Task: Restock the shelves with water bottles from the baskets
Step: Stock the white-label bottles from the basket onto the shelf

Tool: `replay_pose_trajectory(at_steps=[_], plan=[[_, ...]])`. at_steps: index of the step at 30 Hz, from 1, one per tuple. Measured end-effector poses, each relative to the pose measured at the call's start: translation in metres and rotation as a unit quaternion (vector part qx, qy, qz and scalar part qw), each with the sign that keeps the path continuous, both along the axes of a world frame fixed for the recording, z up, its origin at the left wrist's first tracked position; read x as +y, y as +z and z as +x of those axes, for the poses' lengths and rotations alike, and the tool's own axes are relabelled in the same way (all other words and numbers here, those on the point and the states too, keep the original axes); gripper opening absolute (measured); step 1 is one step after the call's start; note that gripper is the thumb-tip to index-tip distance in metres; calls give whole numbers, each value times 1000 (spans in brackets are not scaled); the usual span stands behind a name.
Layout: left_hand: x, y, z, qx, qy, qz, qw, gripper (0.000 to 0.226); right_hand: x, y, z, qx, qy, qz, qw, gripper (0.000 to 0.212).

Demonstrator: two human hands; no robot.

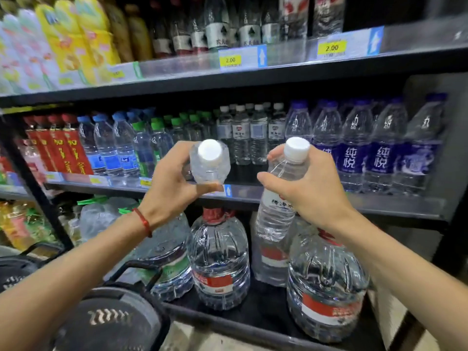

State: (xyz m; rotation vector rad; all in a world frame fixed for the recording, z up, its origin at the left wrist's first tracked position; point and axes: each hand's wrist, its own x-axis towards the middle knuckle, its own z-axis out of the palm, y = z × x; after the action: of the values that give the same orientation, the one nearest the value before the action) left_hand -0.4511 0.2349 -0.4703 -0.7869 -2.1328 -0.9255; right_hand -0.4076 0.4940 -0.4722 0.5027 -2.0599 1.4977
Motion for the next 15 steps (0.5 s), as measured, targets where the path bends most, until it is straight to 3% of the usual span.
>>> replay_pose_trajectory(at_steps=[3, 6, 15], plan=[[-1, 9, -18, 80, 6, -12, 997, 70, -6, 14, -6, 26, -10, -6, 1000, 30], [-5, 8, -50, 94, -6, -3, 996, 69, -14, 24, -20, 53, -25, -13, 998, 29], [-11, -24, -179, 2, -7, 48, 999, 68, -45, 32, -60, 83, -86, 11, 993, 30]])
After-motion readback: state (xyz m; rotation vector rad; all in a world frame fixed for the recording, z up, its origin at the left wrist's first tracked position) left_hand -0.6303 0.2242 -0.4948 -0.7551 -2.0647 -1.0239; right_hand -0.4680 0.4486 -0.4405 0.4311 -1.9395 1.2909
